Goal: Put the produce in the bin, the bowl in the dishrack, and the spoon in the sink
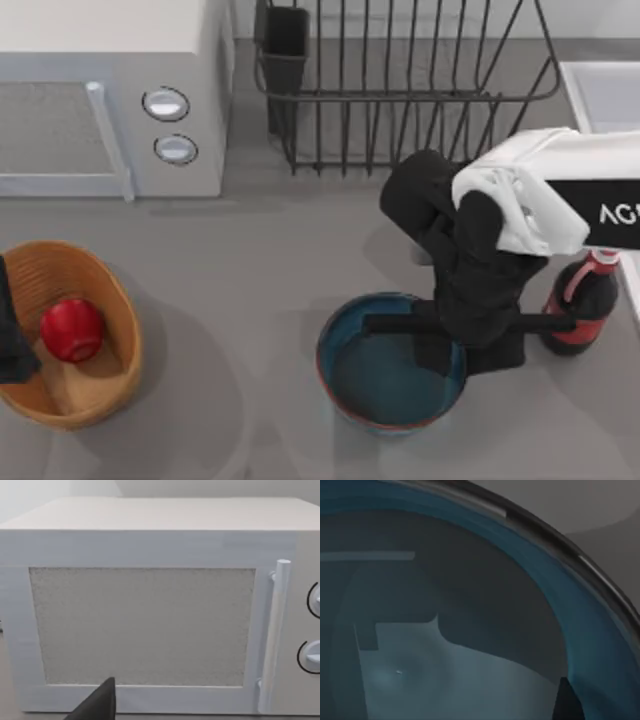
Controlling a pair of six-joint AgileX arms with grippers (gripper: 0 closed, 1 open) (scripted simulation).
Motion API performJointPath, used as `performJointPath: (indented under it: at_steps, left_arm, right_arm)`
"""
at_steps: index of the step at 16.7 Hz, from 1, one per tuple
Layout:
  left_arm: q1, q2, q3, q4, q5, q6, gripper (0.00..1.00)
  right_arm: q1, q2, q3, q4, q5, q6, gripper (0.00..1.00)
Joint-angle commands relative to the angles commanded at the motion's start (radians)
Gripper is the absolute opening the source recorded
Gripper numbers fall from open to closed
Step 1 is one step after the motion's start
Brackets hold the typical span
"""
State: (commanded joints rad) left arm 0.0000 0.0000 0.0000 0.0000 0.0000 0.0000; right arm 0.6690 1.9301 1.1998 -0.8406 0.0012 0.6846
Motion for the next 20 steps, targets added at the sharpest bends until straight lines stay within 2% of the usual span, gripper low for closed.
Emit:
performJointPath:
  at_steps: [11, 16, 20]
  left_arm:
    - [0.0, 0.0, 0.0, 0.0, 0.0, 0.0, 1.0]
    - [0.0, 0.0, 0.0, 0.0, 0.0, 0.0, 1.0]
    - [0.0, 0.0, 0.0, 0.0, 0.0, 0.0, 1.0]
  right_arm:
    - [0.01, -0.007, 0.006, -0.016, 0.003, -0.006, 0.0]
    - [0.07, -0.011, 0.083, -0.214, 0.078, -0.059, 0.0]
    - [0.081, -0.073, 0.193, -0.326, 0.041, -0.074, 0.0]
